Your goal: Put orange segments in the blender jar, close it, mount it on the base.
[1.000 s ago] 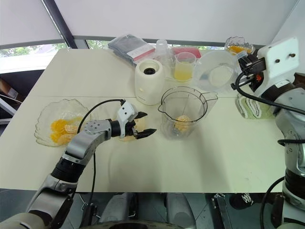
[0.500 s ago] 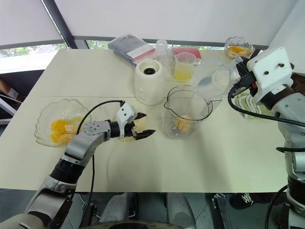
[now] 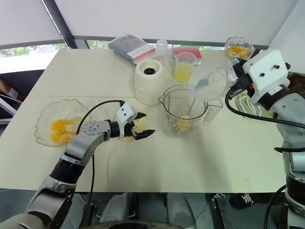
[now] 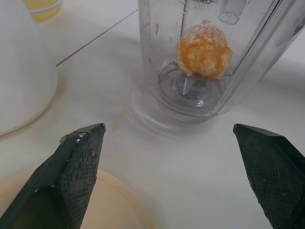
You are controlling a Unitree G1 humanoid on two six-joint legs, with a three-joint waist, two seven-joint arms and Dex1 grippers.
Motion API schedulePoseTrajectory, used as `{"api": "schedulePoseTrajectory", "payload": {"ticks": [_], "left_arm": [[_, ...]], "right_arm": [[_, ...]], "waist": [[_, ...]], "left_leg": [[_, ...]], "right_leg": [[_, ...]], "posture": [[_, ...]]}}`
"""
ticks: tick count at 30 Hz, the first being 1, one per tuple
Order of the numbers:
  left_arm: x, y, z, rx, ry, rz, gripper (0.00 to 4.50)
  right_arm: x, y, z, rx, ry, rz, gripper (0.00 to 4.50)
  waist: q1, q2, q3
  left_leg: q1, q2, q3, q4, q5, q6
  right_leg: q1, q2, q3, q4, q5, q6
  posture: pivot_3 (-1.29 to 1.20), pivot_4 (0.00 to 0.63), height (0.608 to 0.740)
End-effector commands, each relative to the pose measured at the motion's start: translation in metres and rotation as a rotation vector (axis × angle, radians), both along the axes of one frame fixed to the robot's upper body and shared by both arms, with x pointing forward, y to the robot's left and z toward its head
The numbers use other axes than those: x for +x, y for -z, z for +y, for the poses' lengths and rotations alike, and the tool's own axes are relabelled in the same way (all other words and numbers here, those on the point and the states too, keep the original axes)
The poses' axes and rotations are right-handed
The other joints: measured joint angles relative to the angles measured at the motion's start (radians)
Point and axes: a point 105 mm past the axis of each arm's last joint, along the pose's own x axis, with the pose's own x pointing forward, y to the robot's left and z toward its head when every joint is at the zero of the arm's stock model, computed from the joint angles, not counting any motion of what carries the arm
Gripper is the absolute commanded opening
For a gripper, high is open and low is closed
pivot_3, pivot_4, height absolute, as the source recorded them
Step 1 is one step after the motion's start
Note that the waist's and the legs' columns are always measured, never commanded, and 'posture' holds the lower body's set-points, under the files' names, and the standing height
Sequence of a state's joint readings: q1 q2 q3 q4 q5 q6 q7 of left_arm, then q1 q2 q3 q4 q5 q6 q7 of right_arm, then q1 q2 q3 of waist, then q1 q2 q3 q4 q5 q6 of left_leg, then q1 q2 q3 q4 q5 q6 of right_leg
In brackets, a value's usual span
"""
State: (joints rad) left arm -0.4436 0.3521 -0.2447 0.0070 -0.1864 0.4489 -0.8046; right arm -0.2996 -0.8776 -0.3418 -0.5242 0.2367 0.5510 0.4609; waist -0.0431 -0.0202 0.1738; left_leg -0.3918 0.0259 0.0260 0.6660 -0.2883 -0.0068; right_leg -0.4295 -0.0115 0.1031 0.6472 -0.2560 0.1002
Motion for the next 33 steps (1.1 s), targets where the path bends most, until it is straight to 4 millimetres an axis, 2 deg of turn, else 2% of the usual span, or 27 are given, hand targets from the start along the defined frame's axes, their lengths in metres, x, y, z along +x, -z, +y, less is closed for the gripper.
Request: {"api": "schedulePoseTrajectory", "payload": {"ticks": [1,33], "left_arm": [[0.0011,-0.0063,-0.0009,-0.008,0.008,-0.031,4.5],[0.0019,-0.0069,-0.0014,-0.016,-0.002,-0.038,4.5]], "right_arm": [[-0.0047,-0.0172,0.0046,-0.027,-0.018,-0.082,0.02],[0.0025,-0.0244,0.0052,-0.098,-0.023,-0.121,0.02]], "waist": [[0.0,0.0,0.0],[0.0,0.0,0.0]], "left_leg": [[0.0,0.0,0.0,0.0,0.0,0.0],[0.0,0.0,0.0,0.001,0.0,0.0]], "right_leg": [[0.0,0.0,0.0,0.0,0.0,0.0],[0.0,0.0,0.0,0.001,0.0,0.0]], "posture": [[0.0,0.15,0.74],[0.0,0.15,0.74]]}}
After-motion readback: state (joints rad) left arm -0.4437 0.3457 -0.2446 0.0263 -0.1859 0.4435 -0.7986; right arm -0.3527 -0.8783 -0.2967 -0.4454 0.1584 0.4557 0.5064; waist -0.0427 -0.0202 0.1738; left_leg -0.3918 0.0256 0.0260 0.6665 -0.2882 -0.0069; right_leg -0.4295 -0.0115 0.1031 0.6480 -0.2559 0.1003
